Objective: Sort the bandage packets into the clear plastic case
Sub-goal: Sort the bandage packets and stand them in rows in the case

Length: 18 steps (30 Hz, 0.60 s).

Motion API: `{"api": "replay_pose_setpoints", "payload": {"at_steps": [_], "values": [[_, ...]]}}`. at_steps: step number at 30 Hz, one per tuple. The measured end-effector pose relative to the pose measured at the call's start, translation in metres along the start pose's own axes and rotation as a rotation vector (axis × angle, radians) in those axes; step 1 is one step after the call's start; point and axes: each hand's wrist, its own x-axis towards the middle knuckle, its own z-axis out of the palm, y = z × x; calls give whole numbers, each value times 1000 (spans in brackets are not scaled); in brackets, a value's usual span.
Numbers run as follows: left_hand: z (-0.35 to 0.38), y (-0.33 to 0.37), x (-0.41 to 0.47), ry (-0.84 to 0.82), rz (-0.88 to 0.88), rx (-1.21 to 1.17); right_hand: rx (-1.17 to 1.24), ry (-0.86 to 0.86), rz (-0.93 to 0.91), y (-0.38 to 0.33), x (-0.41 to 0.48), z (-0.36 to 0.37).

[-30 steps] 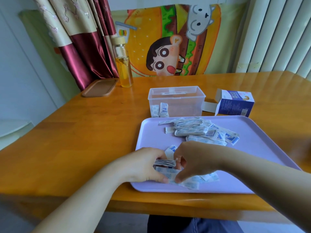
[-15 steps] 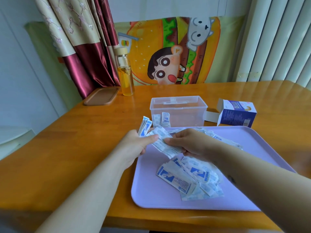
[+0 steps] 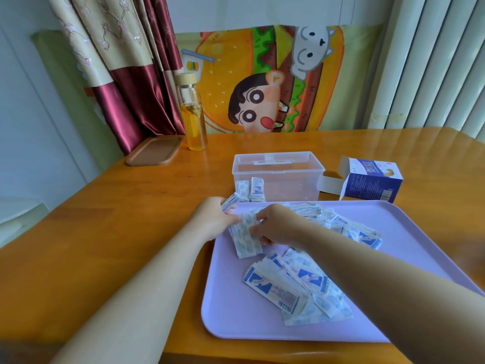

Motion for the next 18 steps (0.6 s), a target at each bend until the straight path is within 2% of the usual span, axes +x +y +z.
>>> {"api": "replay_pose_setpoints", "payload": {"at_steps": [3, 5, 7, 10, 12, 15, 18], "values": [[-4, -2, -2, 131, 26, -11, -49, 3, -38, -1, -3, -6], [-8, 1, -11, 137, 76, -13, -82, 48, -108, 1, -13, -17], [-10, 3, -25, 39, 144, 27, -208, -5, -181, 3, -27, -30], [-10, 6, -51, -217, 217, 153, -431, -201, -227, 5, -53, -34], [-6, 9, -62, -325, 248, 243, -510, -222, -237, 5, -68, -26], [-2, 10, -70, -381, 226, 311, -568, -155, -249, 7, -83, -8], [4, 10, -74, -405, 222, 366, -527, -170, -236, 12, -85, -4]]}}
